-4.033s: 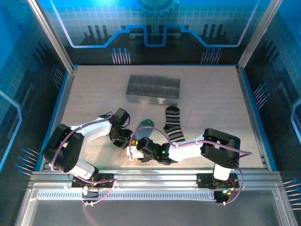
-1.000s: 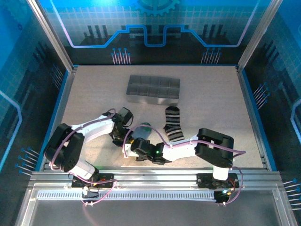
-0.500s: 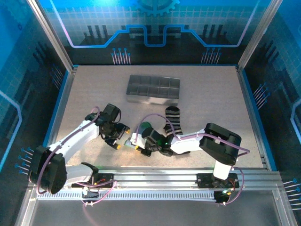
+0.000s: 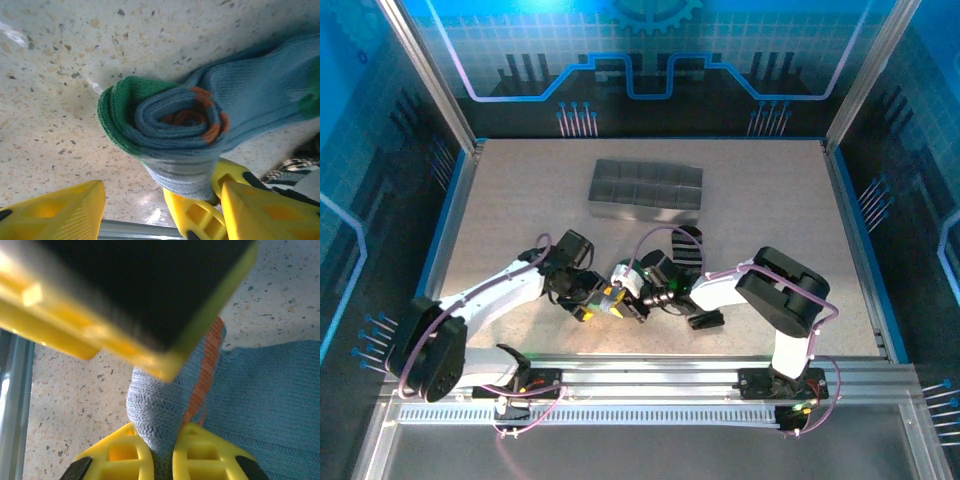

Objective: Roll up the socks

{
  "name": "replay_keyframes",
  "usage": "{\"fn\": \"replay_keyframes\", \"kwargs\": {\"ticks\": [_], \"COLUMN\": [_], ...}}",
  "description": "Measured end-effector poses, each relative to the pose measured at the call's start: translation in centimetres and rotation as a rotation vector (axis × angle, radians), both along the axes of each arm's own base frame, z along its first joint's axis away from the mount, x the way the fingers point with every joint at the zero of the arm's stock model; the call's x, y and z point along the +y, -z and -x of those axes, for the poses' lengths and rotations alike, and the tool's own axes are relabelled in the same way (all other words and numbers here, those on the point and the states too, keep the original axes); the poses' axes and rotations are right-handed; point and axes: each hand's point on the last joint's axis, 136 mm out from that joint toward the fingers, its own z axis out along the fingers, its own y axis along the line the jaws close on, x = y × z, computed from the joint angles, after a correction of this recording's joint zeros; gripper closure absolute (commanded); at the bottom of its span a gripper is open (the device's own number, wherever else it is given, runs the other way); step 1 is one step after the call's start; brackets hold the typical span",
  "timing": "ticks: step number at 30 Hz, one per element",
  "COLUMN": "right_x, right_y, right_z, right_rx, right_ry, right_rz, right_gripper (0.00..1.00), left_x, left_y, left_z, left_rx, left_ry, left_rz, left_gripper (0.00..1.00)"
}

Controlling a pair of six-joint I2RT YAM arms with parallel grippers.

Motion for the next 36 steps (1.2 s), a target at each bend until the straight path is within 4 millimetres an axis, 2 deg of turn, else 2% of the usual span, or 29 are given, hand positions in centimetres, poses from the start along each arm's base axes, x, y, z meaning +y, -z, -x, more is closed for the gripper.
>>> {"fn": "replay_keyframes", "kwargs": {"ticks": [5,9,11,14,16,20,24,26,29,34,36], "right_x": [0.1,0.2,0.2,-0.1,-0.7,-2.6,-2.0,-1.8,-1.6,-0.5,-0.3], "right_y": [0.0,0.0,0.0,-0.2,-0.6,-1.6,-3.9,-4.3,-3.8,-2.6,-1.8], "right_z": [-0.1,-0.1,-0.1,0.1,0.3,2.0,3.0,3.3,3.3,2.0,1.5], "right_rx": [0.05,0.066,0.069,0.039,-0.021,-0.234,-0.474,-0.561,-0.638,-0.69,-0.702], "right_ry": [-0.01,-0.016,-0.015,-0.011,-0.003,-0.019,-0.041,-0.049,-0.058,-0.05,-0.046], "right_rz": [-0.007,-0.001,0.006,0.028,0.053,0.143,0.183,0.213,0.272,0.348,0.38], "right_gripper": [1.0,0.97,0.87,0.65,0.54,0.43,0.4,0.4,0.41,0.44,0.49], "left_x": [-0.5,-1.0,-1.1,-1.2,-1.5,-1.5,-1.5,-1.5,-1.6,-1.6,-1.6], "left_y": [1.4,2.4,3.2,3.5,3.5,3.5,3.4,3.4,3.4,3.4,3.4], "left_z": [0.3,-0.6,-0.9,-1.0,-0.8,-0.6,-0.6,-0.6,-0.6,-0.7,-0.6], "left_rx": [0.031,0.026,0.037,0.049,0.053,0.067,0.095,0.109,0.123,0.133,0.135], "left_ry": [0.0,-0.018,-0.027,-0.039,-0.036,-0.033,-0.032,-0.03,-0.028,-0.028,-0.027], "left_rz": [-0.016,-0.013,-0.021,-0.022,-0.021,-0.029,-0.047,-0.056,-0.065,-0.071,-0.072], "left_gripper": [0.41,0.54,0.64,0.76,0.79,0.8,0.8,0.8,0.8,0.8,0.8]}}
